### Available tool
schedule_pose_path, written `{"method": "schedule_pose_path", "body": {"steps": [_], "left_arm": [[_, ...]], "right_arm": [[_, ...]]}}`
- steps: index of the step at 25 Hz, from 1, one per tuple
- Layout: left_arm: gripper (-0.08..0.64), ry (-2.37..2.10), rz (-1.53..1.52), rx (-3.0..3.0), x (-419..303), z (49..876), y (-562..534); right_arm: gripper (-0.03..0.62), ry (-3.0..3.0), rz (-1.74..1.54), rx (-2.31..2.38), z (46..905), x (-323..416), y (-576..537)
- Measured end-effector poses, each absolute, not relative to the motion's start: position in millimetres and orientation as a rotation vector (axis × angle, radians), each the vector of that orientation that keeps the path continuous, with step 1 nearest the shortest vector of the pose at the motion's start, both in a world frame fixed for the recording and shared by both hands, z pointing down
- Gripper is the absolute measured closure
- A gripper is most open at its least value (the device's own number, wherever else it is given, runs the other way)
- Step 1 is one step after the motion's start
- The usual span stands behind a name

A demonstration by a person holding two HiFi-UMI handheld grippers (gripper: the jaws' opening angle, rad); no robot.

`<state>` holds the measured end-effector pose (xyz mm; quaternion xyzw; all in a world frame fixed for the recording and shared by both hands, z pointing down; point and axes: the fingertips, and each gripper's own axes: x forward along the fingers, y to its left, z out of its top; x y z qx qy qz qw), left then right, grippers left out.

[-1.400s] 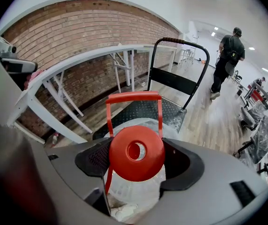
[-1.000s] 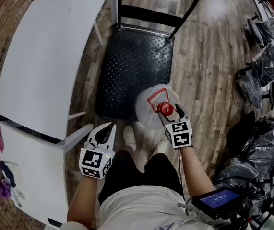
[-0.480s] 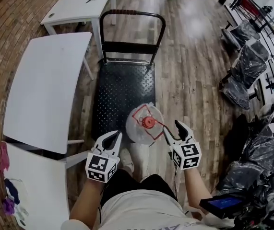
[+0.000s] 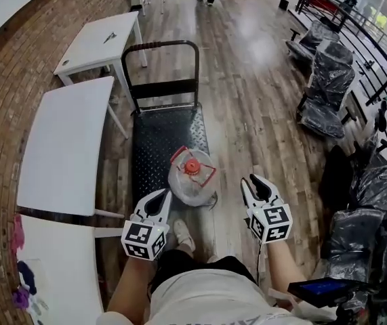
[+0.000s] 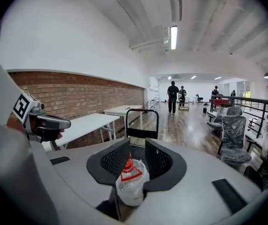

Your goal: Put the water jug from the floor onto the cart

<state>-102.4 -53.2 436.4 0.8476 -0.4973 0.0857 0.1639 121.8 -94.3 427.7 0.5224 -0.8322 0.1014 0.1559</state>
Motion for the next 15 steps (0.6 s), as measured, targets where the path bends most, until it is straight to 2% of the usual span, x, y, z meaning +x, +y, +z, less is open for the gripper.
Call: {"method": "schedule_pose_path", "body": {"steps": [5, 15], "left_arm": [[0.560, -1.430, 0.211, 2.471, -78, 405, -11], [0.560, -1.410, 0.225, 2.550, -67, 370, 52]], "right_arm": [[0.578, -2.386, 0.213, 1.630, 398, 159, -42], [0.588, -2.401, 0.182, 1.692, 374, 163, 21]]}}
